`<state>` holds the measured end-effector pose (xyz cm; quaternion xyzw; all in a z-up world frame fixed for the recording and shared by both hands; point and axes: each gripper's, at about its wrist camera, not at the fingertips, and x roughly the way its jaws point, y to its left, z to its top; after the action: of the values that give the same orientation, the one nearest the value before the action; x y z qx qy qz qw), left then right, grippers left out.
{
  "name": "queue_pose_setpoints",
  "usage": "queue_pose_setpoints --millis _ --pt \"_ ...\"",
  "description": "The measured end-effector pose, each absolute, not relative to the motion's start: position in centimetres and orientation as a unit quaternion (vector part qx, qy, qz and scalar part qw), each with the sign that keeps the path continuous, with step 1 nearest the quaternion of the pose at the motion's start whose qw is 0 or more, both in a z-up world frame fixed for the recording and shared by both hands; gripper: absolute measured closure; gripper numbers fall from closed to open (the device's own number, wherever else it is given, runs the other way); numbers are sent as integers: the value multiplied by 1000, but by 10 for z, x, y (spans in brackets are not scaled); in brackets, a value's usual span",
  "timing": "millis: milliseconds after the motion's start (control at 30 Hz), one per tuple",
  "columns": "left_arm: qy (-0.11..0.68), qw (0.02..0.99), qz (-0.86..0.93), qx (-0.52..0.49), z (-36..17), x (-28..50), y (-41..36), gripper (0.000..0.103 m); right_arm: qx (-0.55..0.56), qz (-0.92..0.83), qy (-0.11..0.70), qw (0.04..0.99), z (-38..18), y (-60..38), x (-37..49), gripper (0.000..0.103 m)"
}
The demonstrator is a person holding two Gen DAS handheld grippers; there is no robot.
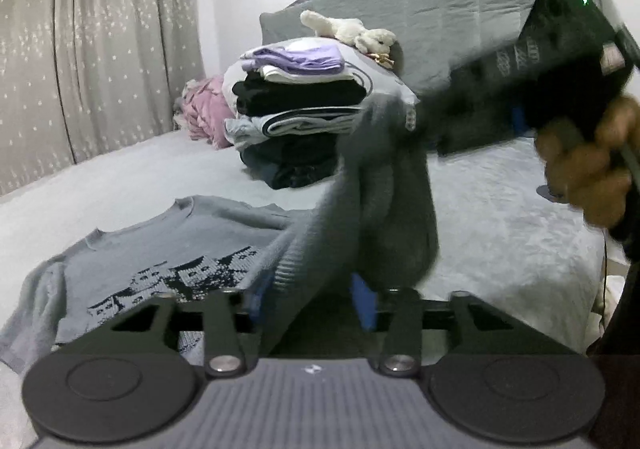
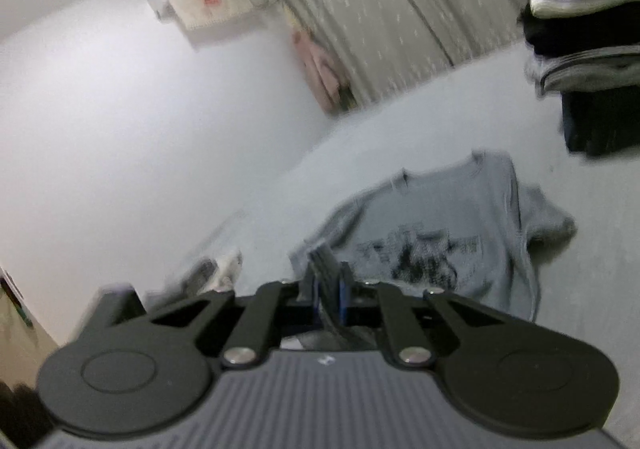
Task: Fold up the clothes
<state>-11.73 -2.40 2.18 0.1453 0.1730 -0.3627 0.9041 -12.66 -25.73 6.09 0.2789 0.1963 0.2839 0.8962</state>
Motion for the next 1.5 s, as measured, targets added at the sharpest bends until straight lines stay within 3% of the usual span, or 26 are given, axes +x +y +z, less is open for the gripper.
queue_pose_setpoints --millis 267,367,667,1167,1367,1500 --pt "153 910 -340 183 13 -136 -40 43 325 270 131 897 82 -288 -150 93" --pt "149 911 -328 201 11 -136 -47 39 330 270 123 896 85 -291 -151 93" --pt "190 933 -237 194 1 -93 -42 39 337 234 131 902 75 -300 -139 93" --pt "265 937 -197 116 -9 11 2 39 322 36 287 902 -10 -324 -44 90" --pt "274 940 -175 107 -23 34 16 25 306 -13 345 887 -42 -326 -11 90" --pt "274 944 -163 91 -18 39 23 25 299 -14 353 886 -50 -329 -6 91"
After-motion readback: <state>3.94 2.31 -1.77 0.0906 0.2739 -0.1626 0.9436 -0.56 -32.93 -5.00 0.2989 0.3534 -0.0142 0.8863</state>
